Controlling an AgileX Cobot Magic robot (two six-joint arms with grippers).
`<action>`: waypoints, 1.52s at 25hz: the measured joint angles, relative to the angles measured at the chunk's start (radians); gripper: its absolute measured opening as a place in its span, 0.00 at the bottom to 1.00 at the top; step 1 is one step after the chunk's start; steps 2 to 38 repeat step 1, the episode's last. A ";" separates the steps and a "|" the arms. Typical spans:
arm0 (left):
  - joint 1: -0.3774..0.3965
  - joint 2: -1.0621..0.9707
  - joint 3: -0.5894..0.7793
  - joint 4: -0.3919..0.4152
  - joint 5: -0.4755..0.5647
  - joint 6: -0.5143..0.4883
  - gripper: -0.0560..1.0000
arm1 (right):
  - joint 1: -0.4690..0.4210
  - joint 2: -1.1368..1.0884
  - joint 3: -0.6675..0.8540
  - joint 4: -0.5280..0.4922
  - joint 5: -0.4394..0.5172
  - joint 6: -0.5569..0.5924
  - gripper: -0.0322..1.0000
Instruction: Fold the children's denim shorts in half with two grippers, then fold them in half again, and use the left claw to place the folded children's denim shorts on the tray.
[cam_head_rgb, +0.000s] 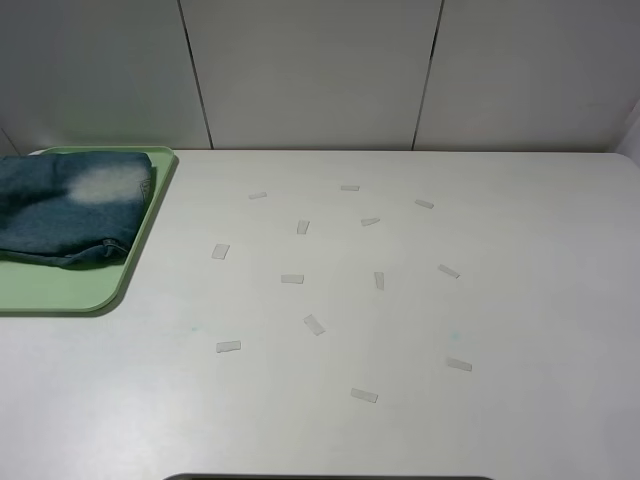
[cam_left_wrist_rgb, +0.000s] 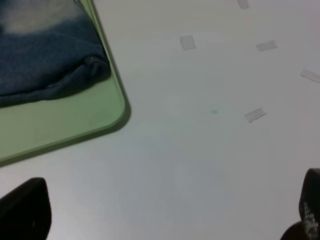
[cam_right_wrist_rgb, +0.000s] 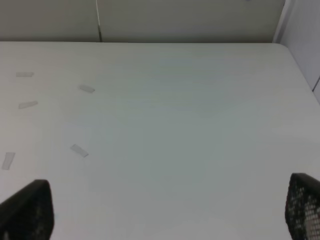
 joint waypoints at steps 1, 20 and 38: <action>0.000 0.000 0.000 0.000 0.000 0.000 0.99 | 0.000 0.000 0.000 0.000 0.000 0.000 0.71; 0.000 0.000 0.000 0.000 0.000 0.000 0.99 | 0.000 0.000 0.000 0.000 0.000 0.000 0.71; 0.000 0.000 0.000 0.000 0.000 0.000 0.99 | 0.000 0.000 0.000 0.000 0.000 0.000 0.71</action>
